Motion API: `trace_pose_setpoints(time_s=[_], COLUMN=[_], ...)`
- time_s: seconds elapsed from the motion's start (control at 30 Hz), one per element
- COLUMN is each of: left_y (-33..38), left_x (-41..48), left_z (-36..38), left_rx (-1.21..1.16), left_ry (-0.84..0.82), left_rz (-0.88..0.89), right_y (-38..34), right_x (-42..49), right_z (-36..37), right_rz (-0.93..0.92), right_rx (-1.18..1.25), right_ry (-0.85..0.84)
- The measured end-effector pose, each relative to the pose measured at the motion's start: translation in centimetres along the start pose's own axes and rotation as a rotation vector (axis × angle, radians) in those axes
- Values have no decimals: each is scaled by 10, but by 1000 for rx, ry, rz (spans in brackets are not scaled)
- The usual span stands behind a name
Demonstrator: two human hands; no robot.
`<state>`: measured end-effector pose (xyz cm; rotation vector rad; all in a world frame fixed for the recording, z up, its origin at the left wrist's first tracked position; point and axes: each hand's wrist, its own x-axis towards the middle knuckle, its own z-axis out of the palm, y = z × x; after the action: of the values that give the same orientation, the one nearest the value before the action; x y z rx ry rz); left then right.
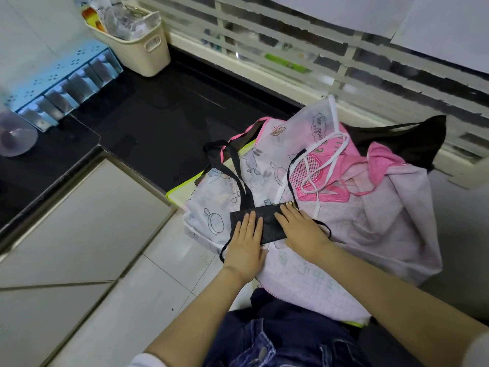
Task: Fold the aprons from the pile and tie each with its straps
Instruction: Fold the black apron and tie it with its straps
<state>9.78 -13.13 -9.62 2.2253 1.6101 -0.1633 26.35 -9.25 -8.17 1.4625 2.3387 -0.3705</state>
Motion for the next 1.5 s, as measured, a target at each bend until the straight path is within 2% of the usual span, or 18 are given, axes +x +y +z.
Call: trace_pose_setpoints(time_s=[0.1, 0.27, 0.4, 0.5, 0.6, 0.7, 0.83, 0.9, 0.97, 1.03, 1.17, 1.33, 1.4, 1.5], left_y=[2, 10, 11, 6, -1, -3, 6, 14, 15, 10, -6, -5, -4, -10], left_x=[1, 4, 11, 9, 1, -5, 0, 3, 6, 5, -10, -33, -39, -41], left_z=[-5, -22, -28, -28, -26, -29, -53, -71, -73, -64, -25, 0, 2, 8], left_rx=[-62, -157, -96, -122, -178, -280, -211, -290, -384, -394, -219, 121, 95, 1], left_ry=[-34, -45, 6, 14, 45, 156, 569, 627, 609, 516, 104, 63, 40, -44], left_rz=[-22, -58, -40, -7, 61, 127, 146, 164, 166, 207, 215, 323, 368, 405], right_y=[-2, -2, -2, 3, 8, 8, -5, -15, -23, -25, -27, -42, -43, -35], right_x=[4, -8, -27, -41, -49, -57, -72, -78, -81, -82, -87, -97, -98, -98], right_z=[1, -24, -28, -19, -15, -19, -40, -49, -50, -41, -4, 26, 26, 16], right_rz=[-7, -79, 7, 76, 74, 11, -91, -98, -95, -101, -201, -227, -232, -187], right_rx=[-44, 40, 264, 561, 634, 543, 342, 321, 311, 290, 283, 259, 308, 547], right_ry=[41, 274, 161, 239, 246, 359, 721, 839, 874, 822, 563, 316, 215, 39])
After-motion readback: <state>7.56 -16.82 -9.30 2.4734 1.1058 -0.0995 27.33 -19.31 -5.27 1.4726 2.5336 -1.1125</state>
